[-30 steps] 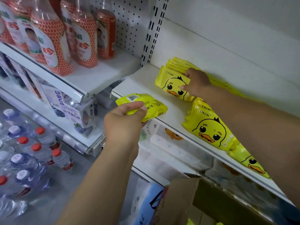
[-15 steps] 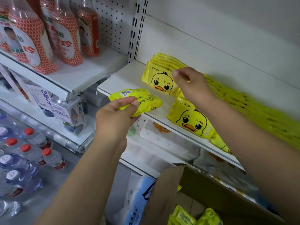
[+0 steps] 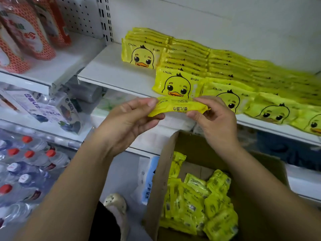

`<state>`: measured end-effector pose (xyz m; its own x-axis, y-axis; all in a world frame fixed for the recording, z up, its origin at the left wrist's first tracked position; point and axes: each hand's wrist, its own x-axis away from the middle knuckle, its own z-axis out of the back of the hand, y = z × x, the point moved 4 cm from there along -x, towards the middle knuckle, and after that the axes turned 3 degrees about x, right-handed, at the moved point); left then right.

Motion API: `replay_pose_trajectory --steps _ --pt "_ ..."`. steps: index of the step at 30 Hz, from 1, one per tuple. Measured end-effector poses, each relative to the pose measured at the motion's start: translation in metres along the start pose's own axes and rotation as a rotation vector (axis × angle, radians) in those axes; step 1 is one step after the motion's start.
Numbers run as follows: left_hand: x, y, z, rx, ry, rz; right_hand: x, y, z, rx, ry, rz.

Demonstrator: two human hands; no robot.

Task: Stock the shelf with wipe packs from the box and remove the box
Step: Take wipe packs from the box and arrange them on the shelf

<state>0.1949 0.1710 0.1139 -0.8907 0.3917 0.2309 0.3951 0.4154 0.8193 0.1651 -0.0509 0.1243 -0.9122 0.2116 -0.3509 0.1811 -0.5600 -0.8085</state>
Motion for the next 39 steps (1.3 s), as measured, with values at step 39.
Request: replay_pose_trajectory --steps 39 --pt "-0.028 -0.031 -0.037 -0.078 0.267 -0.016 0.028 0.023 0.048 -0.204 0.319 -0.507"
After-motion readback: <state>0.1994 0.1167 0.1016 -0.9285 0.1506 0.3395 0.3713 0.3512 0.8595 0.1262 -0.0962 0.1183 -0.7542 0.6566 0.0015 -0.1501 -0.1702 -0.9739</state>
